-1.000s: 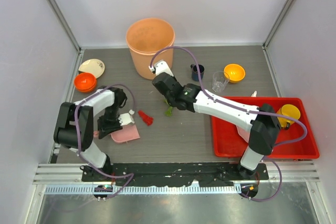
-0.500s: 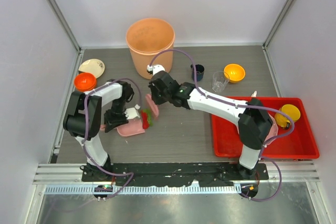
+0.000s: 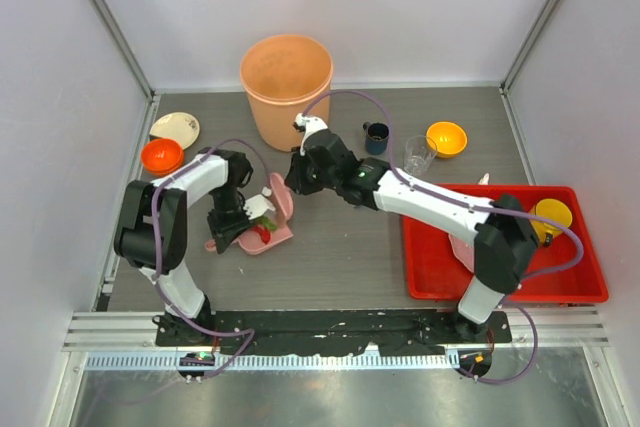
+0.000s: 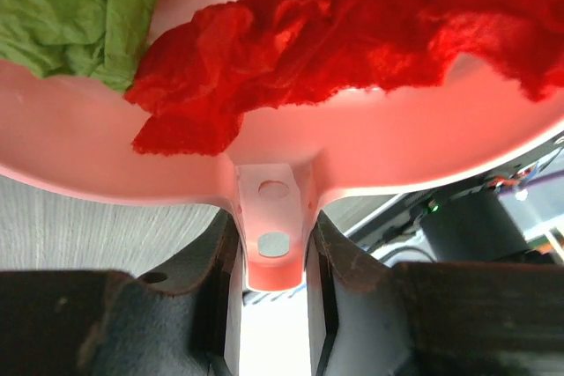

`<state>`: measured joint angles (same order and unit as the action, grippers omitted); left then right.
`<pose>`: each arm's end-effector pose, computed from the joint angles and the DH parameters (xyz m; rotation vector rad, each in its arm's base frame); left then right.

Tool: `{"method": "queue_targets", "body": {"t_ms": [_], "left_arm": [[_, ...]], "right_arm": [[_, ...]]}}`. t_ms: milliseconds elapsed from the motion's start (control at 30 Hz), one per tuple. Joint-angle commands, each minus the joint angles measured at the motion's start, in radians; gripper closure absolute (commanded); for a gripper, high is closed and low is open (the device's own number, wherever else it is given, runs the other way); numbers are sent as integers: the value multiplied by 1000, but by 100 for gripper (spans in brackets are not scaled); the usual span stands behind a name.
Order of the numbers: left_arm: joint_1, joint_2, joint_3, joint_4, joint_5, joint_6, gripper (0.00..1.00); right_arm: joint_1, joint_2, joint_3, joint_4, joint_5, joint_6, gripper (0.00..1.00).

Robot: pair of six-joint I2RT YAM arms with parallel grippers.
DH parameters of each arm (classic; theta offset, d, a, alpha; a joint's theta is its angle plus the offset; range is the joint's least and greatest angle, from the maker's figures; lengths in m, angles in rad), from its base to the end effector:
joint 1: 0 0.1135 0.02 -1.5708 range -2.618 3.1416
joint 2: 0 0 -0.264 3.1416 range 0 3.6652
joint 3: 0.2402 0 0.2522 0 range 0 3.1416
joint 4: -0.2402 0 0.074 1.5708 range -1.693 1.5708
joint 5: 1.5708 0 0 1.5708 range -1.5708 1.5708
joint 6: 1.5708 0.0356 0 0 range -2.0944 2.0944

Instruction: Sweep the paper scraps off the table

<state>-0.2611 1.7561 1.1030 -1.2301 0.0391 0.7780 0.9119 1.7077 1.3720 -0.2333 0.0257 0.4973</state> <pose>0.2566 -0.0700 0.1675 -1.4048 -2.4737 0.1683 0.2453 0.3152 0.2919 -0.4470 2.2021 0.7748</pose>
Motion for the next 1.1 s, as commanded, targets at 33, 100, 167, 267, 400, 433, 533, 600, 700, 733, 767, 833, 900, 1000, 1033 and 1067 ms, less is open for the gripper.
{"method": "queue_targets", "body": {"t_ms": [33, 100, 167, 267, 400, 433, 533, 600, 700, 733, 767, 833, 900, 1000, 1033, 1067], "left_arm": [[0, -87, 37, 55, 203, -3, 100], [0, -105, 50, 52, 229, -20, 100], [2, -122, 60, 52, 234, -34, 100], [0, -156, 95, 34, 237, -63, 100], [0, -187, 220, -8, 200, -126, 100], [2, -191, 253, -14, 190, -140, 100], [0, -181, 403, -28, 119, -200, 100], [0, -158, 532, -31, 73, -241, 100], [2, -101, 706, -23, -24, -290, 100], [0, -86, 751, -16, -94, -301, 100], [0, -69, 829, -2, -129, -315, 100], [2, -26, 897, 59, -195, -350, 100], [0, 9, 961, 153, -289, -370, 100], [-4, 58, 1044, 259, -415, -355, 100], [-12, 104, 1069, 282, -459, -326, 100], [-15, 124, 1119, 306, -497, -306, 100]], "right_arm": [[13, -197, 48, -13, 156, -110, 99], [12, -255, 62, -38, 259, -166, 99], [12, -311, 65, -67, 325, -196, 99], [12, -380, 62, -96, 457, -252, 99], [4, -453, 26, -95, 562, -292, 99], [1, -459, 21, -100, 588, -299, 99], [-7, -473, 9, -118, 621, -313, 99], [-10, -477, -7, -121, 628, -315, 99], [-15, -487, -22, -123, 626, -313, 99], [-15, -491, -25, -123, 626, -313, 99], [-16, -491, -30, -124, 626, -316, 99], [-19, -494, -34, -130, 626, -321, 99], [-21, -496, -42, -130, 619, -336, 99], [-21, -487, -51, -133, 599, -356, 99], [-21, -485, -56, -136, 594, -373, 99], [-21, -482, -60, -135, 589, -378, 99]]}}
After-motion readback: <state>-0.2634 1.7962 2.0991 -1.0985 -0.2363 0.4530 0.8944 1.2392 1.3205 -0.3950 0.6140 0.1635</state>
